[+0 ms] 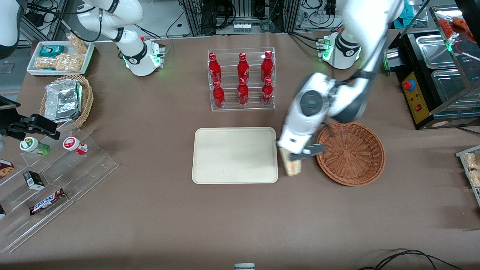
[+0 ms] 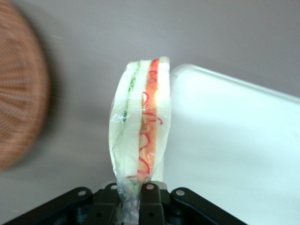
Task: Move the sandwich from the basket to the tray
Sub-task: 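Lift the sandwich and carry it with the left gripper over the cream tray, then lower the sandwich onto the tray, open the left gripper, and withdraw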
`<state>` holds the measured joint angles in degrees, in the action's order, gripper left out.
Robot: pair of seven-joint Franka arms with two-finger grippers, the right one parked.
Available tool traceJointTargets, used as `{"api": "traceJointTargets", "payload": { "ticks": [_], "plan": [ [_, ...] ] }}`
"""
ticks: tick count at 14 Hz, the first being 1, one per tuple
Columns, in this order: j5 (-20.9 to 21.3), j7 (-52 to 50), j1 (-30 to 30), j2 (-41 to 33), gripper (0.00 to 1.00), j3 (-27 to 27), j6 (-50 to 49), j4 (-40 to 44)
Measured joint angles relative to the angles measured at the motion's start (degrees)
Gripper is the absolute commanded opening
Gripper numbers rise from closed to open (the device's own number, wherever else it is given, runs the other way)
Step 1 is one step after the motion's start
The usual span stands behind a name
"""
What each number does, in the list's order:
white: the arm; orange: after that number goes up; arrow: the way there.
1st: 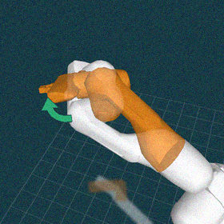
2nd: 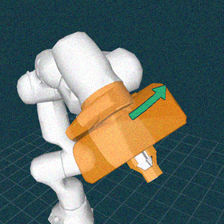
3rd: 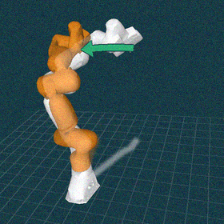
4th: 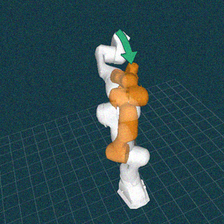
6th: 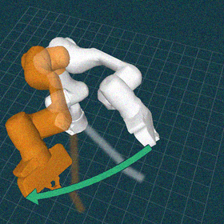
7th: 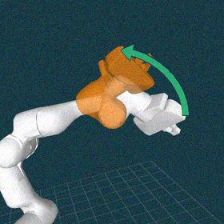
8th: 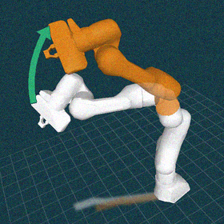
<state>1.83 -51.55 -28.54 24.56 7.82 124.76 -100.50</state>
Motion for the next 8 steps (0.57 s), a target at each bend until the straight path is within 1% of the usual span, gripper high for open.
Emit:
{"api": "traceJointTargets", "payload": {
  "ticks": [3, 4, 5, 6, 7, 8],
  "plan": [
    [0.11, -5.61, -7.86, 9.13, 0.10, -0.05, -1.45, 11.87],
    [0.20, -6.51, -9.99, 12.90, 0.14, -0.10, -3.09, 16.52],
    [0.30, -6.96, -11.72, 16.60, 0.32, -0.18, -4.41, 20.81],
    [0.40, -7.16, -13.01, 19.96, 0.67, -0.24, -5.03, 24.31],
    [0.65, -7.17, -13.73, 22.51, 1.00, -0.28, -5.22, 26.70],
    [1.56, -7.17, -13.98, 24.22, 1.00, -0.30, -5.24, 28.25]
  ]
}}
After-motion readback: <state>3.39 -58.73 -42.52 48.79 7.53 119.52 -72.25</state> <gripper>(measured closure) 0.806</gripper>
